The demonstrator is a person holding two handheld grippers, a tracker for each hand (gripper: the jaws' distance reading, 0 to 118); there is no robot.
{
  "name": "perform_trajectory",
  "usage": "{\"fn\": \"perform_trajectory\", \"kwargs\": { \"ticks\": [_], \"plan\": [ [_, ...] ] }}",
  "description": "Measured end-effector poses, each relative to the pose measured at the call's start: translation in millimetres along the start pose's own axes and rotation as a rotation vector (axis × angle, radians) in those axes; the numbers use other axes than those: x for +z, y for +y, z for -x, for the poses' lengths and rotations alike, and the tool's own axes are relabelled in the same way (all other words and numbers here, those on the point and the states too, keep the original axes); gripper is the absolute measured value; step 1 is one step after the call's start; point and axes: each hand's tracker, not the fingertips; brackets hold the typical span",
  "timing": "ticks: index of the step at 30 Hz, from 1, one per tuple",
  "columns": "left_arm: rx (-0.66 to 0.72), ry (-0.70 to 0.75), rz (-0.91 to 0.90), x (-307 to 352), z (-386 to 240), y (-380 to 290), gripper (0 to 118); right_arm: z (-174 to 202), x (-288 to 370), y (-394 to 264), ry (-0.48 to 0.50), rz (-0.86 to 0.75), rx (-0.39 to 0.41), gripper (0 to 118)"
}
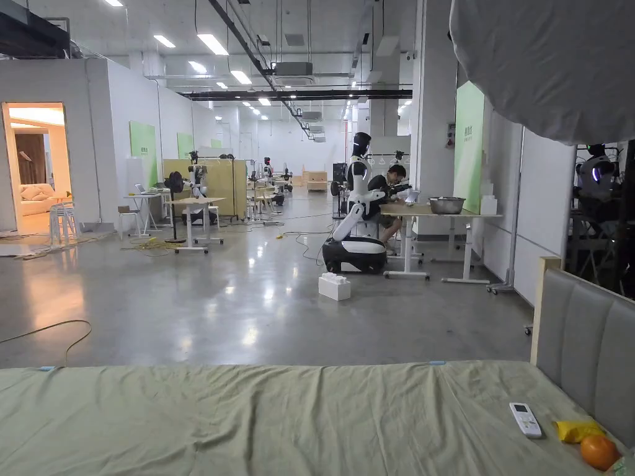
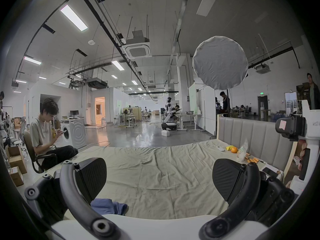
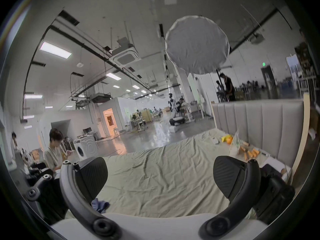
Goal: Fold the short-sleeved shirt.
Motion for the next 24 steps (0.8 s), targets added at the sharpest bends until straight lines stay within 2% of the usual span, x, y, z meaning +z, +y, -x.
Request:
{"fn": "perform_trajectory", "kwargs": {
  "ticks": [3, 6, 7, 9, 12, 15, 19, 24],
  "plan": [
    [0.008, -0.01, 0.001, 0.6, -1.5, 0.5, 118, 7.2, -2.7, 6.4, -0.038, 0.067, 0.031, 118],
    [0.0, -0.02, 0.006, 3.7, -4.8, 1.4, 118, 9.5, -1.2, 2.1, -0.027, 0.04, 0.046, 118],
    [-0.003, -0.021, 0.007, 4.0, -5.4, 1.8, 118, 10.7, -1.1, 2.8, -0.029, 0.041, 0.042, 118],
    [-0.006, -0.024, 0.005, 4.3, -5.6, 2.5, 118, 11.8, -0.1, 3.5, -0.044, 0.077, -0.027, 118],
    [0.001, -0.024, 0.001, 4.3, -5.1, 4.6, 118, 7.4, -0.2, 6.5, 0.05, 0.084, -0.086, 118],
    [0.006, -0.032, -0.004, 5.0, -4.7, 5.7, 118, 7.5, 2.4, 6.2, 0.047, 0.077, -0.088, 118],
    [0.006, -0.029, -0.002, 4.9, -5.8, 4.5, 118, 7.7, 8.3, 7.2, 0.089, 0.066, -0.084, 118],
    [0.024, -0.026, -0.009, 5.7, -5.0, 2.7, 118, 10.1, 6.7, 7.5, 0.07, 0.094, -0.077, 118]
  ]
}}
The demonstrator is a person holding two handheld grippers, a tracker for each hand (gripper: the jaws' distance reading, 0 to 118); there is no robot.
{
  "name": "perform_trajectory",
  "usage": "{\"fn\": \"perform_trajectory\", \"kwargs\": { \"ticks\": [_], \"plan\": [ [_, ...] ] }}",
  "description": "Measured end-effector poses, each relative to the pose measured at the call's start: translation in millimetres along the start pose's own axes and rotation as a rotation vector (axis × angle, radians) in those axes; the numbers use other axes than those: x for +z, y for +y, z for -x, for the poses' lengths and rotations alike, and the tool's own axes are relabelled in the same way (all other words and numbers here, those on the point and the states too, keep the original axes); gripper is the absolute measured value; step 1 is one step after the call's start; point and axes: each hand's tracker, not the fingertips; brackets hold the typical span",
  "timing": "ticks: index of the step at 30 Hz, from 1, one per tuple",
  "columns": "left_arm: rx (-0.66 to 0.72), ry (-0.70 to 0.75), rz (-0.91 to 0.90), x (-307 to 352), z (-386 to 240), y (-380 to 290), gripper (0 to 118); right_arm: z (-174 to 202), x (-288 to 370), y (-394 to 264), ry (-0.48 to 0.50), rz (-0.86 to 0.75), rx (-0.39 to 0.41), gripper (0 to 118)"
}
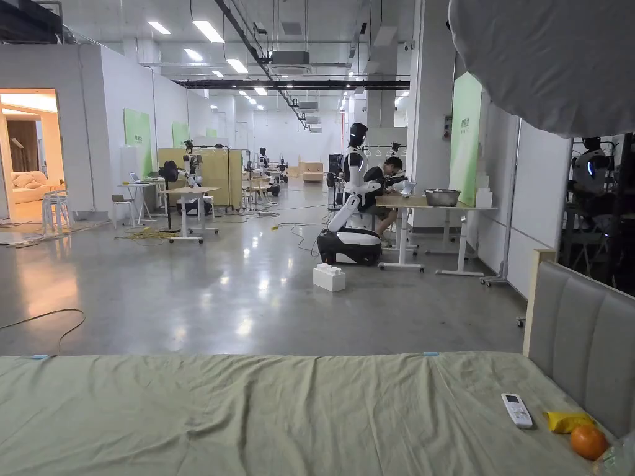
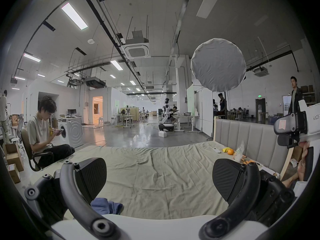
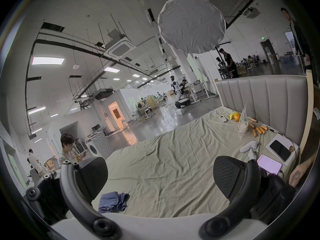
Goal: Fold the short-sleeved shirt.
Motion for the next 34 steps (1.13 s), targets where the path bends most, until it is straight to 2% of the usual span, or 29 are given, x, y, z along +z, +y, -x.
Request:
{"fn": "perform_trajectory", "kwargs": {
  "ticks": [3, 5, 8, 9, 11, 12, 13, 14, 15, 16, 17, 25, 34],
  "plan": [
    [0.0, -0.003, -0.001, 0.3, 0.7, 0.8, 118, -1.2, -3.2, 0.0, 0.005, -0.003, -0.017, 118],
    [-0.002, 0.0, -0.002, 0.3, 1.1, 1.2, 118, 0.8, -3.9, -1.4, -0.036, -0.053, 0.017, 118],
    [0.001, 0.0, -0.004, 0.6, 1.8, 2.0, 118, 0.0, -5.8, -3.7, 0.009, -0.08, 0.063, 118],
    [0.002, 0.0, -0.005, 1.0, 1.9, 2.0, 118, -0.1, -5.5, -5.5, 0.046, -0.106, 0.102, 118],
    [0.004, 0.001, -0.009, 1.3, 1.8, 2.3, 118, -2.3, -1.9, -12.2, 0.17, -0.197, 0.282, 118],
    [0.004, 0.0, -0.009, 1.4, 1.7, 2.4, 118, -0.4, 1.5, -16.8, 0.168, -0.26, 0.345, 118],
    [0.005, 0.0, -0.01, 1.7, 1.6, 2.2, 118, 7.9, 4.4, -19.0, 0.093, -0.272, 0.413, 118],
    [0.006, -0.001, -0.01, 1.9, 1.5, 2.2, 118, 18.7, 7.6, -15.4, 0.036, -0.339, 0.525, 118],
    [0.012, 0.0, -0.004, 1.7, 1.5, 2.9, 118, 20.3, 4.2, -19.6, 0.025, -0.262, 0.502, 118],
    [0.035, 0.002, 0.005, 1.7, 2.3, 5.5, 118, 23.5, 2.0, -22.1, 0.033, -0.232, 0.521, 118],
    [0.05, 0.003, 0.003, 2.5, 2.7, 7.8, 118, 25.9, 2.4, -22.7, 0.04, -0.257, 0.555, 118],
    [0.026, -0.002, -0.03, 7.9, 0.3, 17.6, 118, 24.3, -1.6, -25.0, 0.085, -0.223, 0.491, 118],
    [0.05, -0.028, -0.032, 5.7, 0.4, 19.0, 118, 23.2, -1.1, -21.9, 0.095, -0.223, 0.477, 118]
  ]
}}
